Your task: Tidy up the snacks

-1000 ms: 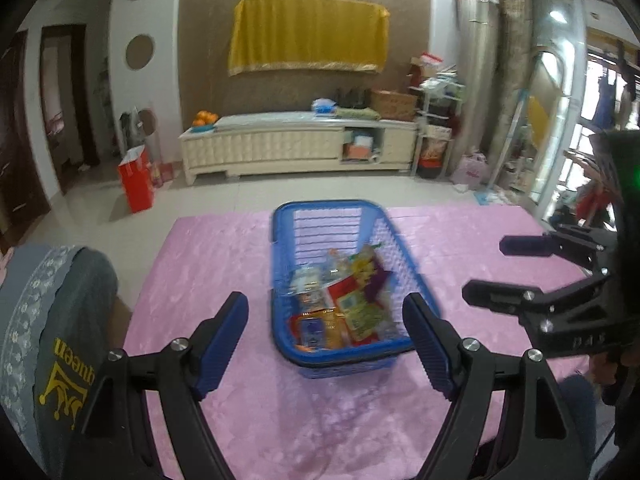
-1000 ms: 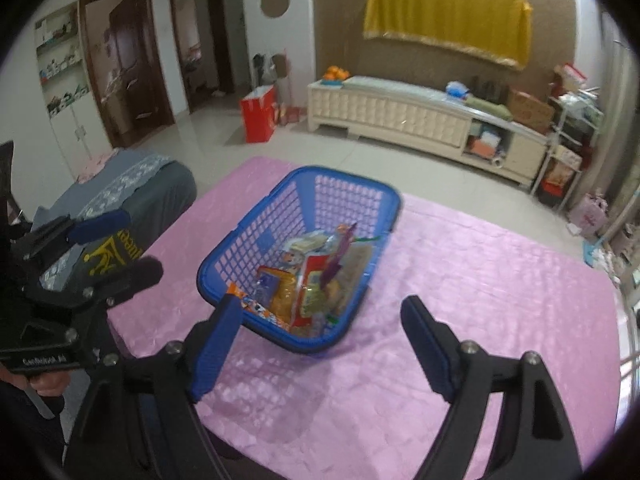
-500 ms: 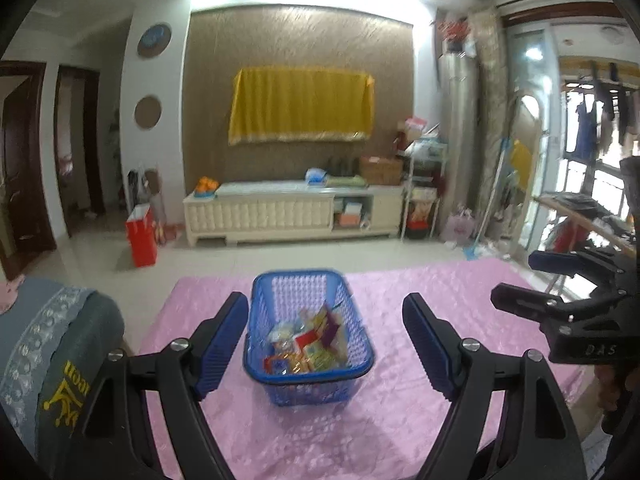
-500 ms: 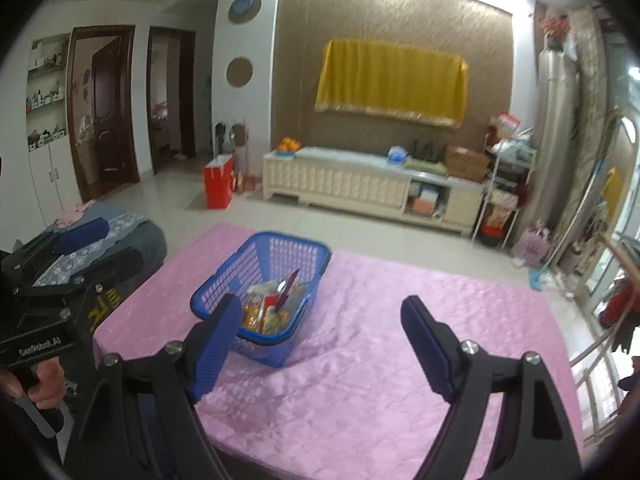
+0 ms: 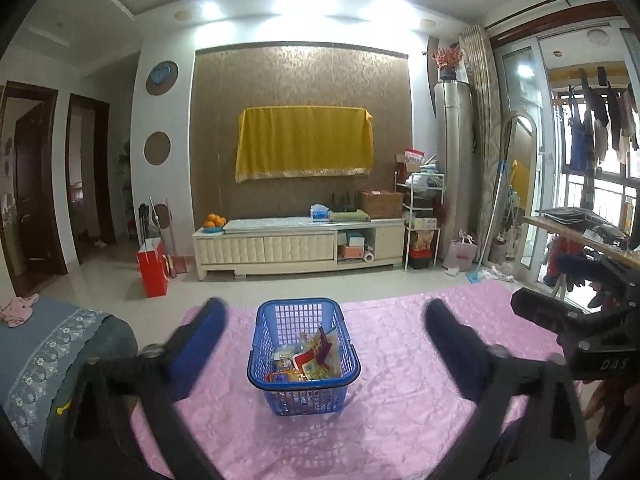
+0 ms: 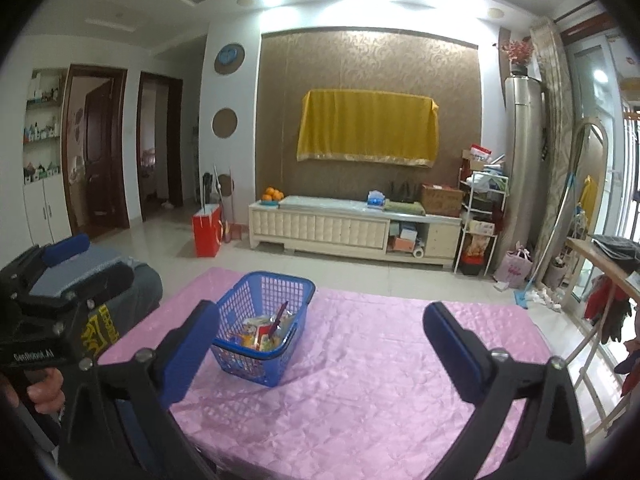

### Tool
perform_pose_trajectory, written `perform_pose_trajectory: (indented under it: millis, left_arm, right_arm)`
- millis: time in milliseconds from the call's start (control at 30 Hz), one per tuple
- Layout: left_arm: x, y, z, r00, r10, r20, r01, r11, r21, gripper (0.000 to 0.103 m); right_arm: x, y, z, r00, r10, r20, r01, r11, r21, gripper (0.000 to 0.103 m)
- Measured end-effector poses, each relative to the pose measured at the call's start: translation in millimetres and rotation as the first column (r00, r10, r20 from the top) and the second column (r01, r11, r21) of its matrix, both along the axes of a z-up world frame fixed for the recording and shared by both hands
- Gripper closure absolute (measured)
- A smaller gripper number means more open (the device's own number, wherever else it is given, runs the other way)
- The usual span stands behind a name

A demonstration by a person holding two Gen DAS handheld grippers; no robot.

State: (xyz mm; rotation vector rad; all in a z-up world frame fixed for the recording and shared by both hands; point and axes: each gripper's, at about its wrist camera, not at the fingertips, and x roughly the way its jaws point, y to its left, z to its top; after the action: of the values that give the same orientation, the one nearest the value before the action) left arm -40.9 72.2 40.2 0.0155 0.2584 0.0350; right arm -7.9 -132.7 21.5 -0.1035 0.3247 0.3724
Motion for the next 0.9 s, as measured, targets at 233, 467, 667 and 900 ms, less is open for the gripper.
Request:
perform_pose_trajectory:
  millis: [233, 467, 667, 900]
  left_arm:
    - [-6.5, -9.2, -3.2, 1.000, -0.011, -0.017, 0.012, 1.000, 0.023, 0.000]
    - [-7.6, -14.1, -8.4, 0.999, -0.016, -0.041, 0.017, 1.000, 0.023, 0.000]
    - [-7.2, -18.7, -12.0, 0.998, -0.021, -0.051, 0.023, 0.999, 0.035, 0.000]
    - [-7.5, -21.4, -12.2, 0.998, -0.026, -0.054, 0.028, 0.999, 0.038, 0.000]
  right_arm:
    - [-11.0, -0.1, -4.5, 1.000, 0.008, -0.008, -0.008, 1.000, -0.001, 0.000]
    - [-19.2, 1.9, -7.8, 1.000, 0.018, -0.010, -0.018, 1.000, 0.000, 0.000]
    - [-20.9, 2.1, -10.1, 1.000, 0.017, -0.021, -0.016, 1.000, 0.001, 0.000]
    - [-22.5, 0.5, -10.8, 0.999, 0.008, -0.032, -0.008, 1.000, -0.001, 0.000]
